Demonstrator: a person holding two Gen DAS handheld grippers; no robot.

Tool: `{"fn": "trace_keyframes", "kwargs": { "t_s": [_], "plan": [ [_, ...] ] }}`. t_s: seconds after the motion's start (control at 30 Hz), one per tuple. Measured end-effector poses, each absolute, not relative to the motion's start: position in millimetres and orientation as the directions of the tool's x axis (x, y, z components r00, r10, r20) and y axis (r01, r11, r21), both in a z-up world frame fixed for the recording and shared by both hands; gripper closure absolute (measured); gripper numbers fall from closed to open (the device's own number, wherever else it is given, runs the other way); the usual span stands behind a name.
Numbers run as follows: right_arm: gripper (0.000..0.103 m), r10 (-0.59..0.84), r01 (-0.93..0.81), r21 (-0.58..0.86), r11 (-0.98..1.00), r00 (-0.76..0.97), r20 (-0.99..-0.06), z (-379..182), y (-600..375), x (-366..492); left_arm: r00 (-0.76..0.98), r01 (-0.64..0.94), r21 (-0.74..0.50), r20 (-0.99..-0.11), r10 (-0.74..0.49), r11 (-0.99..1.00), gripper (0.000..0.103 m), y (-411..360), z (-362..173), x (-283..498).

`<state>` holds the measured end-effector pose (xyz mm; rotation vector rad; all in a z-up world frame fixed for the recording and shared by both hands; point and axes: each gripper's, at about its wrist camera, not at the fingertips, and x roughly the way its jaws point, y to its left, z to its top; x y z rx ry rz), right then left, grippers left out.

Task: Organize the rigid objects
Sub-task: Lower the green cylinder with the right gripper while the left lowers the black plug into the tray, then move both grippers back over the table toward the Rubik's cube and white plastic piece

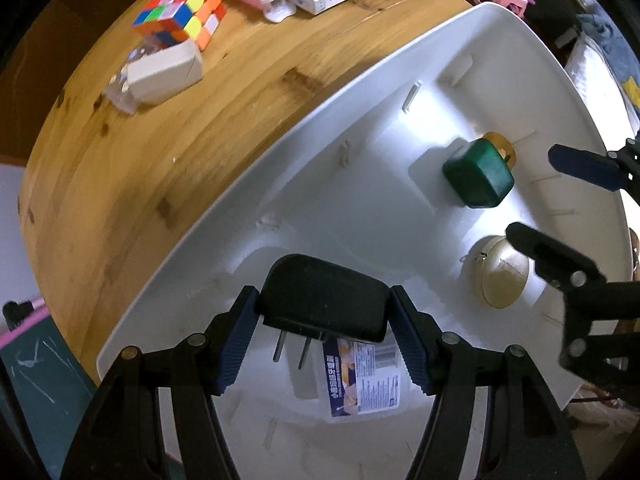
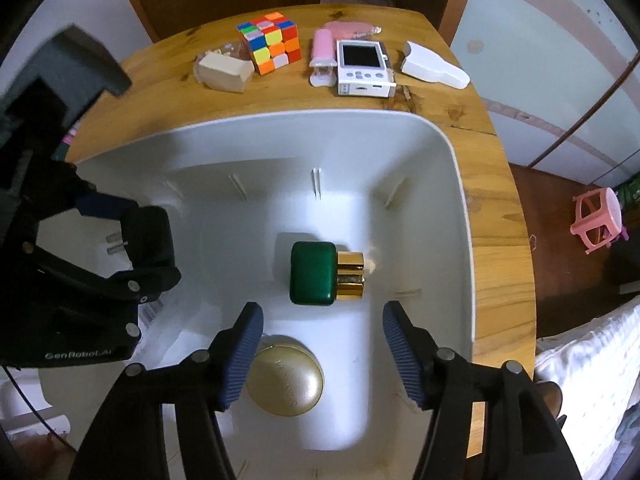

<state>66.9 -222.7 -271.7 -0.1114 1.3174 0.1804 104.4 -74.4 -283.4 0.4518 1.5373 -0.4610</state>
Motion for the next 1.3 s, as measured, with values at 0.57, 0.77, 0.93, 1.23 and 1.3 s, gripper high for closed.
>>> {"fn": "trace_keyframes", "kwargs": {
  "t_s": [0.57, 0.77, 0.93, 1.23, 1.3],
  "plan": [
    [0.040, 0.143, -0.210, 0.068, 0.975, 0.368, -0.919, -205, -240, 52, 0.014, 0.532, -0.051, -0.998, -0.069, 0.845, 0.015, -76, -234, 83],
    [0.040, 0.143, -0.204, 0.062, 0.977, 0.410, -0.901, -186, -240, 57, 0.077, 0.509, -0.053, -0.991, -0.106, 0.859, 0.015, -78, -205, 87],
    [0.040, 0.152, -0.208, 0.064, 0.976, 0.441, -0.884, -172, -241, 60, 0.131, 0.469, -0.059, -0.982, -0.135, 0.881, 0.015, -79, -184, 104],
    [0.040, 0.172, -0.206, 0.080, 0.975, 0.478, -0.862, -158, -241, 73, 0.222, 0.392, -0.069, -0.961, -0.167, 0.917, 0.015, -72, -152, 132],
    [0.040, 0.179, -0.204, 0.088, 0.975, 0.485, -0.856, -155, -242, 76, 0.244, 0.381, -0.066, -0.955, -0.169, 0.922, 0.015, -71, -144, 137]
  ]
}}
